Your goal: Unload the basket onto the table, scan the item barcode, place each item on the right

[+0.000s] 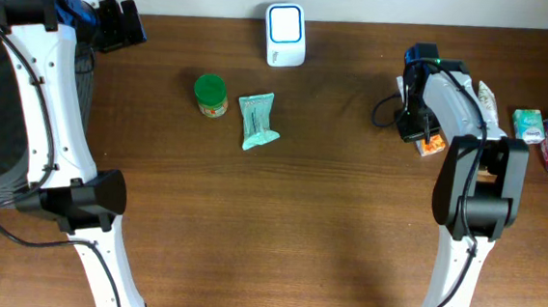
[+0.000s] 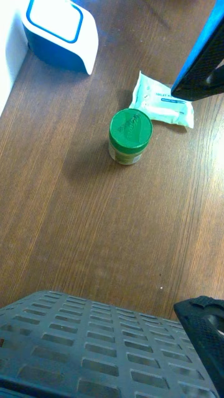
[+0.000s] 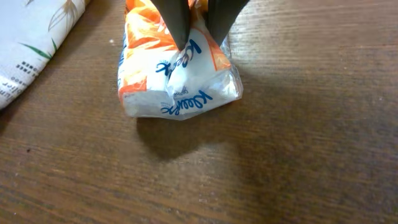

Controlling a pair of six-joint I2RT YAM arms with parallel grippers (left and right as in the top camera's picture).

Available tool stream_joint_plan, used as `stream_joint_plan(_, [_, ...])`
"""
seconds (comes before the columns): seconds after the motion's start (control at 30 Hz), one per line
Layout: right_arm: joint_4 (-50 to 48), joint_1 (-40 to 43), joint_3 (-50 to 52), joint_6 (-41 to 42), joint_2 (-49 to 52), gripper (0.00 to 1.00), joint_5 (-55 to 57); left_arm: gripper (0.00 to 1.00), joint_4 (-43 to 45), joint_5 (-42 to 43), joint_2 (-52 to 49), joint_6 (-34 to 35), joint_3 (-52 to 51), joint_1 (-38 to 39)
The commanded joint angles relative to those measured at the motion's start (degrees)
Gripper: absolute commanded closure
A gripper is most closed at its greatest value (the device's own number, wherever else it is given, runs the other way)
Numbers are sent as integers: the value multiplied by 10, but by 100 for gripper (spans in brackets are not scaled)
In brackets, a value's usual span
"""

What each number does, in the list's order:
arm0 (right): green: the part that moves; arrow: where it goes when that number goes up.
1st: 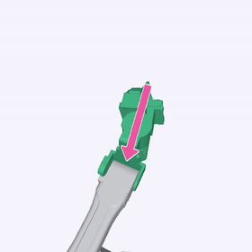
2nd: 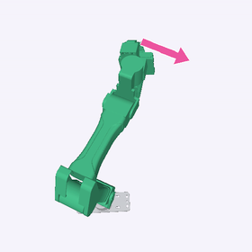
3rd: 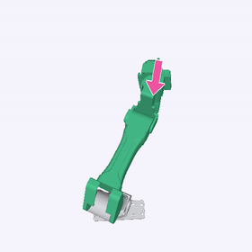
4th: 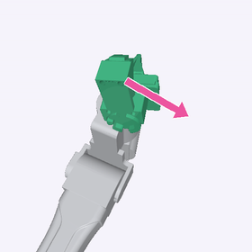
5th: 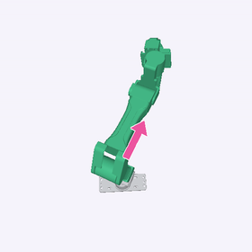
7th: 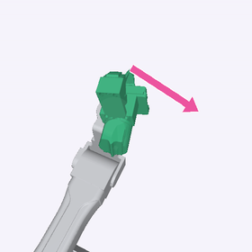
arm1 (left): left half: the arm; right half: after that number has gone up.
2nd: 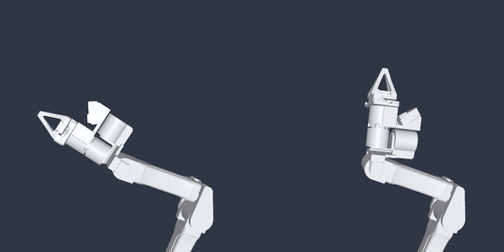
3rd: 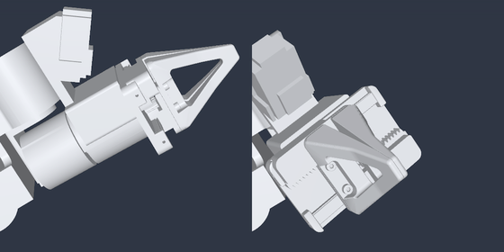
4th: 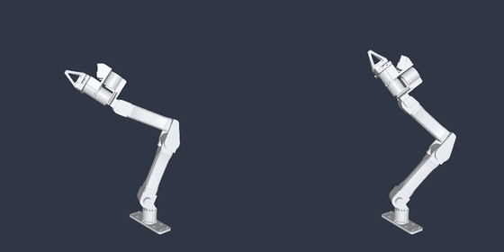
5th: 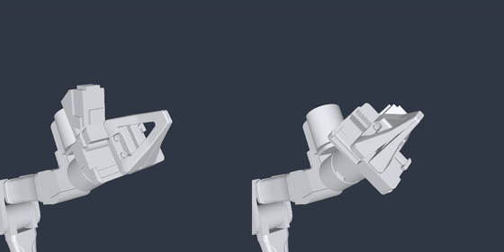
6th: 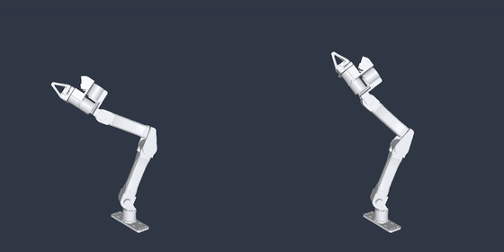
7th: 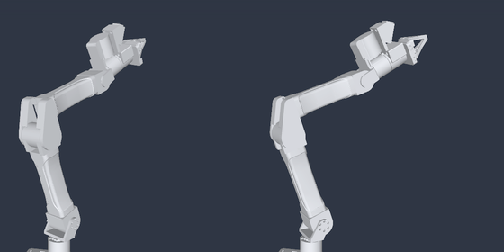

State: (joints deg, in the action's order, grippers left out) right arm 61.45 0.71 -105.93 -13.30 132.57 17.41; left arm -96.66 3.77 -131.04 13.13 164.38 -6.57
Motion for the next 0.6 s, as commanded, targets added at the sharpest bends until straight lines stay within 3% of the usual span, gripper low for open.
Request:
stream_joint_plan(0.0, [37,6,-78,36,-7,96,9,1,0,-6,19,1,7,-2])
stream_joint_plan(0.17, [91,39,-291,48,-8,96,12,1,0,-6,19,1,7,-2])
stream_joint_plan(0.23, [93,63,-333,48,-8,96,36,1,0,-6,19,1,7,-2])
stream_joint_plan(0.5, [70,195,-222,69,-6,96,63,1,0,-6,19,1,7,-2])
stream_joint_plan(0.53, [66,207,-212,80,-6,78,64,1,0,-6,19,1,7,-2])
stream_joint_plan(0.57, [66,216,-207,81,-6,54,62,1,0,-6,19,1,7,-2])
